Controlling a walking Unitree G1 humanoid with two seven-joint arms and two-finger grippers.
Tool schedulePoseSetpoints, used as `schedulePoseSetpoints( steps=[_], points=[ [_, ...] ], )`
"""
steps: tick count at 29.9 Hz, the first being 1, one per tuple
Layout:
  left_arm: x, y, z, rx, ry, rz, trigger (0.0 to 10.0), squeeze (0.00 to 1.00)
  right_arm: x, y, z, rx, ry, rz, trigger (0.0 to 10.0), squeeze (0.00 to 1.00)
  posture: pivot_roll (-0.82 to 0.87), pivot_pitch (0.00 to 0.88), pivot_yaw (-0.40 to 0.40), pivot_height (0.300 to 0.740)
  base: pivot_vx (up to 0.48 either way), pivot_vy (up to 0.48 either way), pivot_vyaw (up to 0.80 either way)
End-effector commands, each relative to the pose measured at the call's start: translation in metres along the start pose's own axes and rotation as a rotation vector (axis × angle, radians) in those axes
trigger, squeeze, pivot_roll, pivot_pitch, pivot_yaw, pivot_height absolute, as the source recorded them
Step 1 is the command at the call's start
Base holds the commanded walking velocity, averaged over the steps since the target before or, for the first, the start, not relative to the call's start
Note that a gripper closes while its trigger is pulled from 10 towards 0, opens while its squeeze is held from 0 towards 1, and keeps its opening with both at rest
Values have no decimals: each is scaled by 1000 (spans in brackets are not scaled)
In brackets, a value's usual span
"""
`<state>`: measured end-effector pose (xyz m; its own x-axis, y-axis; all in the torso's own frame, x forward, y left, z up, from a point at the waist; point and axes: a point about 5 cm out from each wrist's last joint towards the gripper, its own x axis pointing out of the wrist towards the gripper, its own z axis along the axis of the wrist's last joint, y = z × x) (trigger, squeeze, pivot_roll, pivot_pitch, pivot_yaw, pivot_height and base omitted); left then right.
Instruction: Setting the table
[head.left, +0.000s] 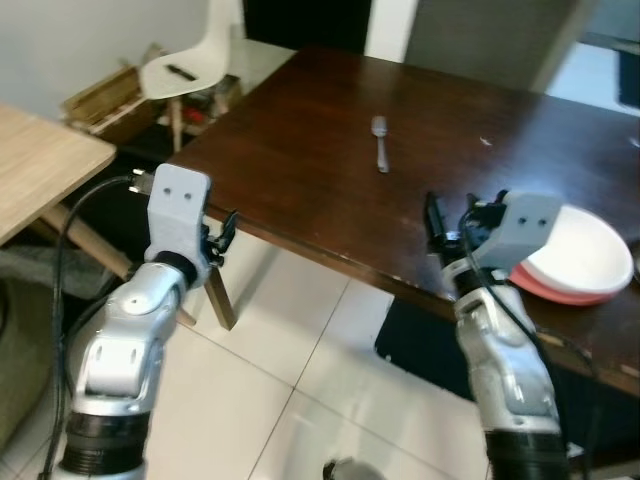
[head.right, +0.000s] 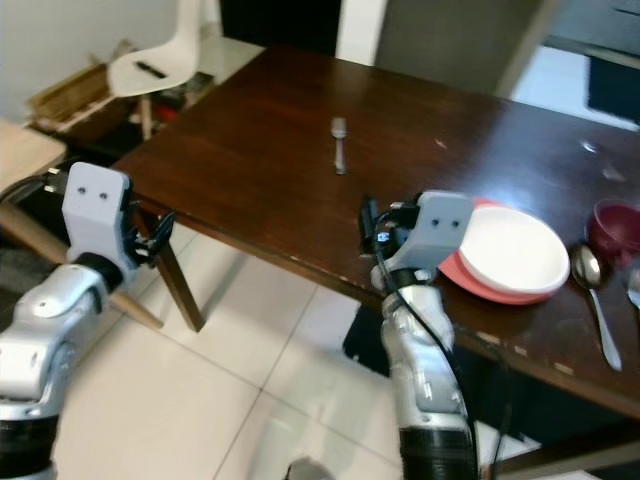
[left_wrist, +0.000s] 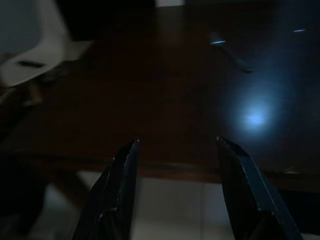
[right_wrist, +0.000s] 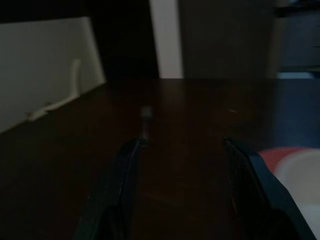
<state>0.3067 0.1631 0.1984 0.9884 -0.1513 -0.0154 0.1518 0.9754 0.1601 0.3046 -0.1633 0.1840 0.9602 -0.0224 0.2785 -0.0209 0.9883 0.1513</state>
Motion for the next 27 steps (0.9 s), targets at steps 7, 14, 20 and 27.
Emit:
schedulePoseSetpoints(
  steps=[7, 14, 20, 27],
  points=[
    [0, 2, -3, 8, 15, 8, 10000, 0, -1, -1, -4, -13, 17, -4, 10000, 0, -12, 28, 53, 740, 0, 0, -229],
    [0, 2, -3, 9, 14, 9, 10000, 0, -1, 0, -6, -6, 29, -2, 10000, 0, -11, 29, 55, 740, 0, 0, -800],
    [0, 2, -3, 10, 16, 8, 10000, 0, -1, 0, -6, -12, 29, -3, 10000, 0, -11, 29, 55, 740, 0, 0, -800],
    [2, 3, -1, -9, 4, 26, 10000, 0, 0, 5, -4, -4, 22, 44, 10000, 0, -12, 32, 56, 740, 0, 0, -200]
  ],
)
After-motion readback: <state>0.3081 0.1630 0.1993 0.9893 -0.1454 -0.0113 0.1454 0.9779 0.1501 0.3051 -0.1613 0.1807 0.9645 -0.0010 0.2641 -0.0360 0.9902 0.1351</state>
